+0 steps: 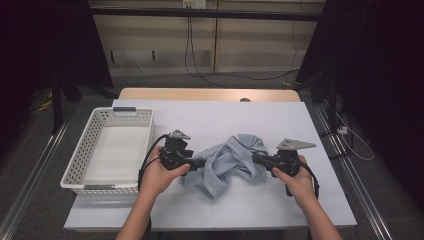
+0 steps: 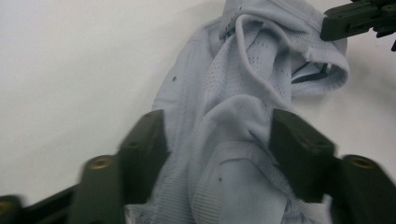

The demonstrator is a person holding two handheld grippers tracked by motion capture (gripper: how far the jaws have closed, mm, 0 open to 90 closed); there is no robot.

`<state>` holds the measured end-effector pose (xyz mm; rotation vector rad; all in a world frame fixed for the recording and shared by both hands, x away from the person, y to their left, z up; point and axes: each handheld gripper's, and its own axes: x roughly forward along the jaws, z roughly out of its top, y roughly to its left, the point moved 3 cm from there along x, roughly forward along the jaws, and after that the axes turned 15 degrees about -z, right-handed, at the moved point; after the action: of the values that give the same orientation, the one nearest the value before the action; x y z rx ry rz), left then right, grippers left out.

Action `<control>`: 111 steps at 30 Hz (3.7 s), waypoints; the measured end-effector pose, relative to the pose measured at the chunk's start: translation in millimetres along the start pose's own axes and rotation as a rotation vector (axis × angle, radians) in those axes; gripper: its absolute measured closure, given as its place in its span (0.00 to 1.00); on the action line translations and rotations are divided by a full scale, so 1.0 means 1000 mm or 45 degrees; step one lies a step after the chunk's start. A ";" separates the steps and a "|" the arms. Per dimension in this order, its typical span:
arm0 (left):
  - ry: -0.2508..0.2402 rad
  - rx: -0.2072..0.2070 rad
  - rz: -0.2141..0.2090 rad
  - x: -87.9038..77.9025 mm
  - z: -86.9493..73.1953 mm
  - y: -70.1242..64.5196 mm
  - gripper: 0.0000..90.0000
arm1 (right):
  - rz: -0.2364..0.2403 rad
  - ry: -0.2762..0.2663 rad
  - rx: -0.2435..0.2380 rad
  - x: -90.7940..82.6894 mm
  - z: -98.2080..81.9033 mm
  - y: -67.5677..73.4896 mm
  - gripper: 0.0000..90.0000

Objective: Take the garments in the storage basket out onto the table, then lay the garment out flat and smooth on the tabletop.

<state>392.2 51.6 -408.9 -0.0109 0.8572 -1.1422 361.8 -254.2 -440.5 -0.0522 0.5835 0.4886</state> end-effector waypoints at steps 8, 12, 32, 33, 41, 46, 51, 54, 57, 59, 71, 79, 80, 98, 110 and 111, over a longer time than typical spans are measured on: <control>0.001 0.041 -0.042 0.000 0.004 -0.014 0.23 | 0.004 -0.001 0.011 0.000 -0.002 0.000 0.99; 0.027 0.066 -0.061 0.002 0.004 -0.021 0.26 | 0.004 -0.006 0.021 -0.001 -0.003 0.000 0.99; 0.198 0.087 -0.100 0.023 -0.011 -0.026 0.51 | -0.009 -0.011 0.029 -0.001 -0.003 0.001 0.98; 0.201 0.088 -0.097 0.024 -0.011 -0.025 0.53 | -0.009 -0.011 0.028 -0.001 -0.003 0.000 0.98; 0.262 0.084 -0.109 0.031 -0.014 -0.027 0.84 | -0.008 -0.007 0.023 0.000 -0.003 0.001 0.96; 0.256 0.059 -0.142 0.028 -0.011 -0.028 0.93 | 0.004 -0.042 -0.004 -0.002 0.001 0.005 0.84; 0.203 0.036 -0.152 0.020 -0.006 -0.027 0.94 | 0.005 -0.076 -0.038 -0.004 0.008 0.012 0.61; 0.190 0.034 -0.153 0.017 -0.003 -0.026 0.94 | 0.022 -0.075 -0.051 -0.004 0.011 0.017 0.57; 0.184 0.035 -0.162 0.016 -0.001 -0.026 0.94 | -0.003 -0.049 -0.073 0.000 0.013 0.022 0.53; 0.188 0.037 -0.168 0.015 0.000 -0.026 0.94 | 0.010 -0.035 -0.073 0.005 0.013 0.024 0.53; 0.138 0.037 -0.164 -0.001 0.018 -0.026 0.94 | 0.098 -0.077 -0.016 -0.002 0.022 0.023 0.98; 0.108 0.048 -0.139 -0.021 0.040 -0.020 0.93 | 0.062 -0.146 0.029 -0.015 0.042 0.015 0.98; 0.103 0.043 -0.141 -0.024 0.042 -0.018 0.93 | 0.061 -0.151 0.027 -0.015 0.044 0.015 0.98; 0.121 0.019 -0.162 -0.037 0.067 -0.005 0.94 | 0.039 -0.210 0.079 -0.016 0.070 0.019 0.99; 0.136 0.026 -0.133 -0.047 0.087 0.000 0.94 | 0.011 -0.217 0.106 -0.018 0.080 0.012 0.99; 0.137 0.021 -0.128 -0.047 0.090 0.001 0.94 | 0.017 -0.215 0.125 -0.017 0.082 0.011 0.99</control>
<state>440.6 53.3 -319.3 0.0216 0.9510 -1.2528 387.0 -237.2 -361.3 0.0857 0.4416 0.4719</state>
